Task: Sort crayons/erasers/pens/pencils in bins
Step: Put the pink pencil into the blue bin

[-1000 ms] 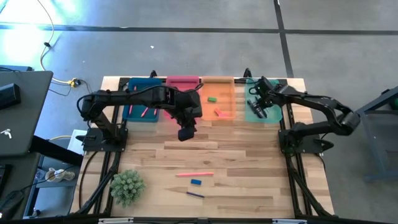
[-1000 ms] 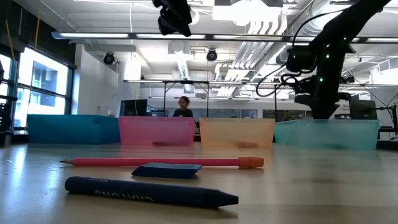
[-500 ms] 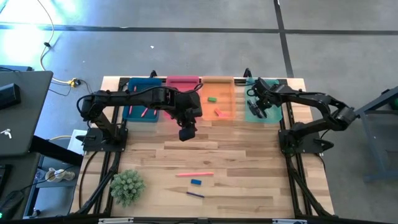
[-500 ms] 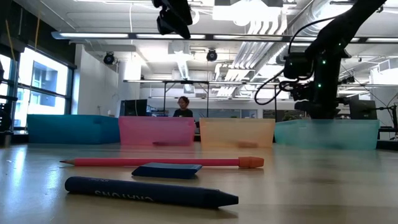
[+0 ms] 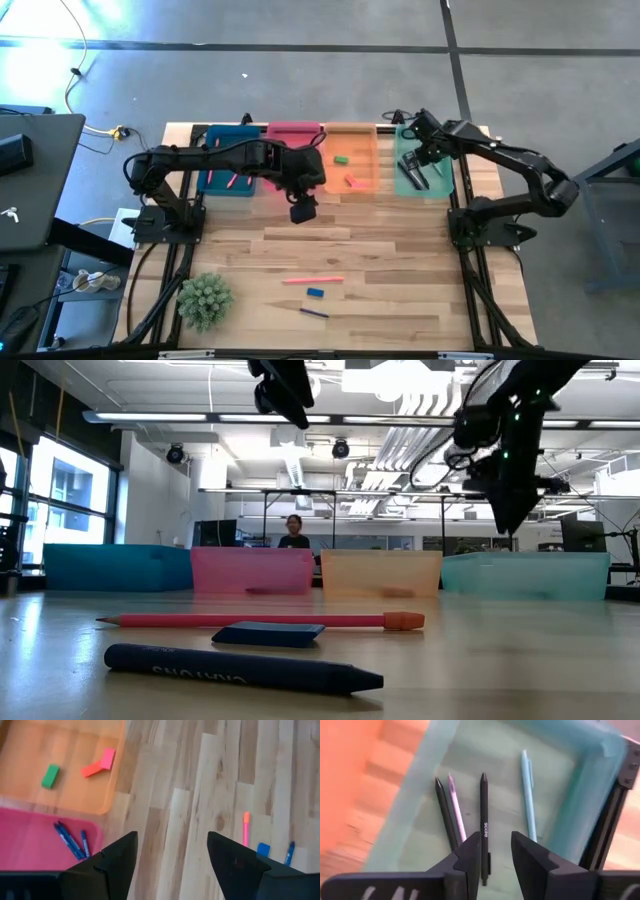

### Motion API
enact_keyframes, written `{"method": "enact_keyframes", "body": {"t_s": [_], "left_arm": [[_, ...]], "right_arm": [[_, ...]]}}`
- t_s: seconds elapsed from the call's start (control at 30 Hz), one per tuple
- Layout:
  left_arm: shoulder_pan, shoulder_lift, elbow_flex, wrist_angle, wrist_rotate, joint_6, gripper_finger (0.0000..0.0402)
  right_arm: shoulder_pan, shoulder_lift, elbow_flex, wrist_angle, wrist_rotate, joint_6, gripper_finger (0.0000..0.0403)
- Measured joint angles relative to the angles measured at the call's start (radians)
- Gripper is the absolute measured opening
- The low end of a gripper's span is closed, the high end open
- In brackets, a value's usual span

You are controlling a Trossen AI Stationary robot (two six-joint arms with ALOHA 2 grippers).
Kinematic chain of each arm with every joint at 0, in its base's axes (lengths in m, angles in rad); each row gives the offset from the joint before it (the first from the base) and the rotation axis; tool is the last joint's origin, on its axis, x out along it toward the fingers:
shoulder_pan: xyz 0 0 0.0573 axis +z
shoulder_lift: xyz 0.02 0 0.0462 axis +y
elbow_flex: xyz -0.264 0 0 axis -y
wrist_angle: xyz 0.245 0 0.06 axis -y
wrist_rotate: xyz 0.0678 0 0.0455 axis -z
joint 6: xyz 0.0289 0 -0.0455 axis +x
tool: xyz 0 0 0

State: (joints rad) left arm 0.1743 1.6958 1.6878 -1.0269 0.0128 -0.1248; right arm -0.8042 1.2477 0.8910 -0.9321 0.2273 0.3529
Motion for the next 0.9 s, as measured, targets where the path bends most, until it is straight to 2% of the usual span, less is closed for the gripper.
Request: {"method": "enact_keyframes", "body": {"t_s": [0.2, 0.53, 0.9], "left_arm": [[-0.025, 0.000, 0.000, 0.073, -0.003, 0.031, 0.0228], [-0.097, 0.006, -0.027, 0.158, -0.036, 0.031, 0.0227], [-0.207, 0.068, -0.027, 0.172, -0.131, -0.066, 0.0227]], "right_arm": [[0.039, -0.098, 0.050, -0.040, -0.041, 0.138, 0.0096], [0.214, -0.185, 0.056, -0.037, -0.079, 0.418, 0.0096], [0.364, -0.181, 0.056, -0.039, -0.078, 0.451, 0.0096]]}}
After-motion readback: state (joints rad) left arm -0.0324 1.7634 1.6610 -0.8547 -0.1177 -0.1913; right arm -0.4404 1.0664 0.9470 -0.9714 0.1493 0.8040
